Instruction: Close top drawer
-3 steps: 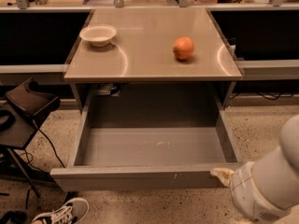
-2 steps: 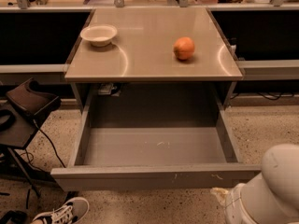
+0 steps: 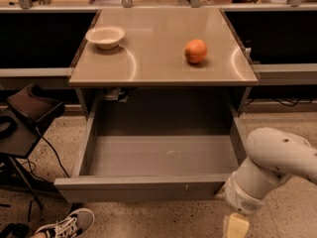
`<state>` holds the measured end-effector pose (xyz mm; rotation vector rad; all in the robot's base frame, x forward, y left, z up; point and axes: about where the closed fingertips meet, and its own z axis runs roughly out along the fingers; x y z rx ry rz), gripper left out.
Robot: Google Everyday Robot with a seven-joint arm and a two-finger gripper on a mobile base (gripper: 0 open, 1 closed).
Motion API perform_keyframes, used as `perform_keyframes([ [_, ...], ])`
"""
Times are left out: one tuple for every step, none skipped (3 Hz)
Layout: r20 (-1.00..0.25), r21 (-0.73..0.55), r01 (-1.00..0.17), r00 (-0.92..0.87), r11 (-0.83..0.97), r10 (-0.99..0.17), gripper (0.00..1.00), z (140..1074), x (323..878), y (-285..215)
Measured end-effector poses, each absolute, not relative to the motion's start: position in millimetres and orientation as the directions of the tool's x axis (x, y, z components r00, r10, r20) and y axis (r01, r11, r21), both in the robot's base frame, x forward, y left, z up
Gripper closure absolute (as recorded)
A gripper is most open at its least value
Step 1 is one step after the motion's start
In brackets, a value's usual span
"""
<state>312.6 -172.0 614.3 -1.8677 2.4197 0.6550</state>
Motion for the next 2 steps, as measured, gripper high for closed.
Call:
perform_keyframes([
  [-0.268, 0.343, -0.92, -0.29, 0.19, -0.919, 0.0, 604, 329, -172],
  [-0.293, 0.325, -0.928, -0.283, 0.183, -0.913, 0.0, 608, 372, -160],
])
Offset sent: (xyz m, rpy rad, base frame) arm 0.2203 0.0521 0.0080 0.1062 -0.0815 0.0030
